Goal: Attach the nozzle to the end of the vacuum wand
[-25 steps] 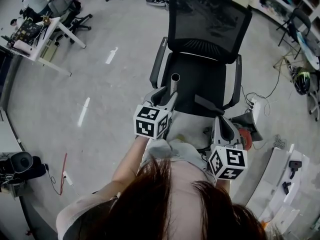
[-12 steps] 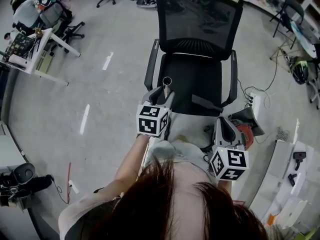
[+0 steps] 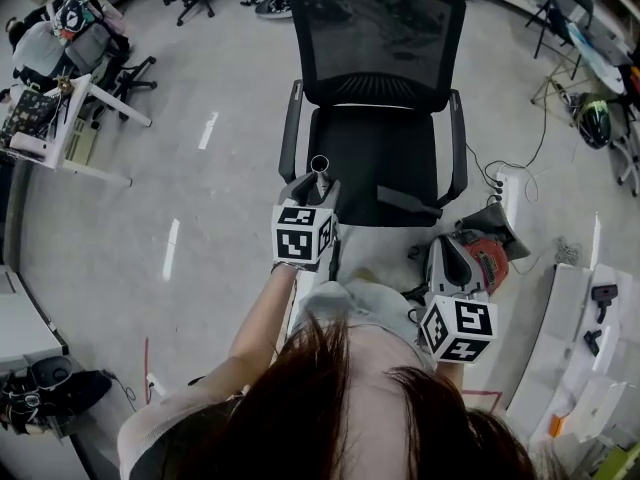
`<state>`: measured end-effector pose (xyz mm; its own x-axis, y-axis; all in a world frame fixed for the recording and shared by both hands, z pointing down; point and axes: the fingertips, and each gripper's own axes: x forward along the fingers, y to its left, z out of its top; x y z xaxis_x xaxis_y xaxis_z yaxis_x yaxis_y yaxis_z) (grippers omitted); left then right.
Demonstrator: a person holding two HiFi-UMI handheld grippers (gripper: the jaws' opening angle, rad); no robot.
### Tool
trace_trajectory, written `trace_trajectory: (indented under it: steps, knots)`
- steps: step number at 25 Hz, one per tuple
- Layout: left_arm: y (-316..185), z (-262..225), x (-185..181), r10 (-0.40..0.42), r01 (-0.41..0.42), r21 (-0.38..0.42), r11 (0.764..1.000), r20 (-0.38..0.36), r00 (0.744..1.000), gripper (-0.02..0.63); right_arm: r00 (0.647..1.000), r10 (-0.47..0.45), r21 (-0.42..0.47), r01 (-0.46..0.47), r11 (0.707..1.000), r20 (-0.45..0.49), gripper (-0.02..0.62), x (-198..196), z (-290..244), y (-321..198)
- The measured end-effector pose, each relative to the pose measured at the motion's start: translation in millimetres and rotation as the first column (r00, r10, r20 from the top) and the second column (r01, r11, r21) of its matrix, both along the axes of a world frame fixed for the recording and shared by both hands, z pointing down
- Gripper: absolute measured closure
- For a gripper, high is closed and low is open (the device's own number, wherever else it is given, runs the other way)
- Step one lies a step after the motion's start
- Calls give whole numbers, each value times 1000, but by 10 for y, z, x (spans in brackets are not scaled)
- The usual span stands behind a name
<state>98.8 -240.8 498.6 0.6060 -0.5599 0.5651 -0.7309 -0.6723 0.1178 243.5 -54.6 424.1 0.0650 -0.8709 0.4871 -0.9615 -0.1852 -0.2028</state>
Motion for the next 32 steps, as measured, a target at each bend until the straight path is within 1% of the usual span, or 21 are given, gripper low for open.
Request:
trace_trajectory:
  steps: [4, 7, 15, 21, 27, 32]
  knots:
    - [-42, 65, 35, 6, -6, 14, 1000, 35, 999, 442, 1000, 28, -5, -28, 1000, 6, 569, 58, 45, 77]
    - [-70, 87, 70, 9, -10, 21, 1000, 45, 999, 442, 999, 40, -9, -40, 999, 10, 569, 84, 76, 116]
    - [-133, 186, 118, 1, -3, 20, 1000, 98, 995, 442, 1000, 19, -13, -19, 1000, -21, 569, 89, 92, 144]
    - [-131, 217, 138, 7, -11, 38, 999, 109, 994, 445, 1000, 12, -41, -12, 999, -16, 569, 101, 210, 177]
    - [-134, 194, 157, 4, -9, 52, 999, 99, 995, 448, 998, -50, -69, 47, 997, -43, 569, 85, 350, 129]
    - [-155, 218, 183, 13, -18, 49, 999, 106, 994, 448, 998, -63, -70, 62, 996, -9, 569, 171, 582, 97]
